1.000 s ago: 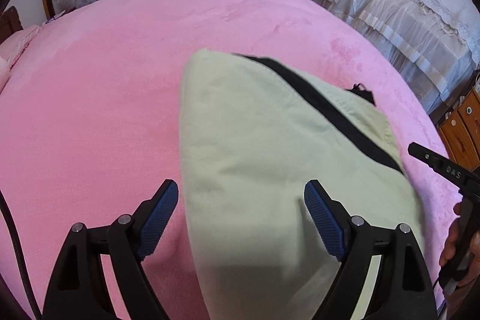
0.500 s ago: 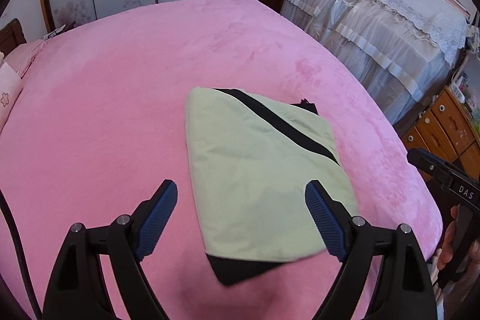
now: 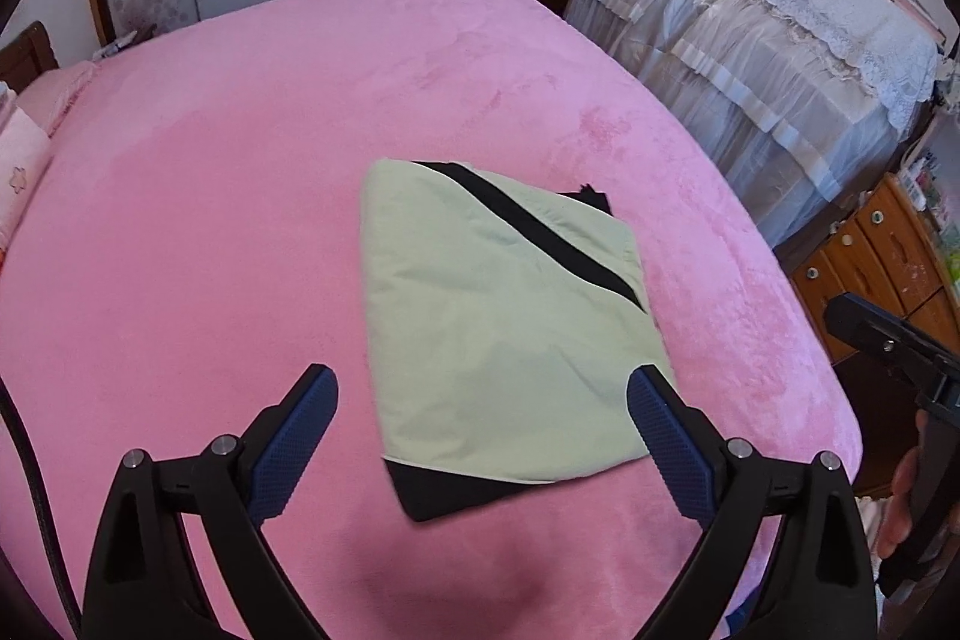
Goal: Fold large clothes
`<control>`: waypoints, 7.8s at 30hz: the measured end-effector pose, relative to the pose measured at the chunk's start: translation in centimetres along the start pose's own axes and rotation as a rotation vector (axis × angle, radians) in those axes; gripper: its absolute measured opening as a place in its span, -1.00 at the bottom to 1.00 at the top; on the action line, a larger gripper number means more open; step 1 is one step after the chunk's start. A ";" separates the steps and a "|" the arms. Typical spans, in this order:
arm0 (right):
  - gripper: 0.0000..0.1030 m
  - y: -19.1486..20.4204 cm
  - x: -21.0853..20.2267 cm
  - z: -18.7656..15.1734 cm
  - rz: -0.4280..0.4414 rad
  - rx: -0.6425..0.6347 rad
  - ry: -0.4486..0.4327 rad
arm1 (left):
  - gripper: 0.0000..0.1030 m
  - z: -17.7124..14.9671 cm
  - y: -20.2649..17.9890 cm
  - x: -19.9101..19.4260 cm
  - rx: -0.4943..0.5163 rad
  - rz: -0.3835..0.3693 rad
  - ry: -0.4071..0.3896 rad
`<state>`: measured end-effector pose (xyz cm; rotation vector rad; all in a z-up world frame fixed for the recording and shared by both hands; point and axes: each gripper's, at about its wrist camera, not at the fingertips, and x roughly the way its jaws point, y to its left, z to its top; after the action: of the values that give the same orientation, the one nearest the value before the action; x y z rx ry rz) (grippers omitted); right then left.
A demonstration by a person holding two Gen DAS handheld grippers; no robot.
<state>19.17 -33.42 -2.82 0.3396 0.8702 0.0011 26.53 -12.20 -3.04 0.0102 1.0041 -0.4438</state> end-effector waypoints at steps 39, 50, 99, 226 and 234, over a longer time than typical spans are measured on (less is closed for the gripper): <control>1.00 -9.9 22.1 -2.0 0.241 0.232 0.455 | 0.99 -1.1 9.1 20.3 -0.216 -0.299 0.278; 0.30 -9.6 25.1 -2.7 0.416 0.182 0.459 | 0.98 -1.8 8.9 24.3 -0.231 -0.382 0.288; -0.81 30.2 27.3 7.8 0.524 -0.210 0.135 | -0.21 13.9 34.6 4.1 0.050 0.075 0.048; 0.37 18.9 -12.7 -21.4 0.000 -0.321 -0.198 | 0.98 -22.9 4.5 -20.8 -0.202 0.360 -0.224; 0.37 18.7 -12.4 -21.4 0.011 -0.302 -0.184 | 0.98 -22.8 4.3 -20.6 -0.211 0.362 -0.212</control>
<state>-2.36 -11.20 -0.80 0.0599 0.6734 0.1086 0.22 3.85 0.51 -0.0437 0.8136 -0.0060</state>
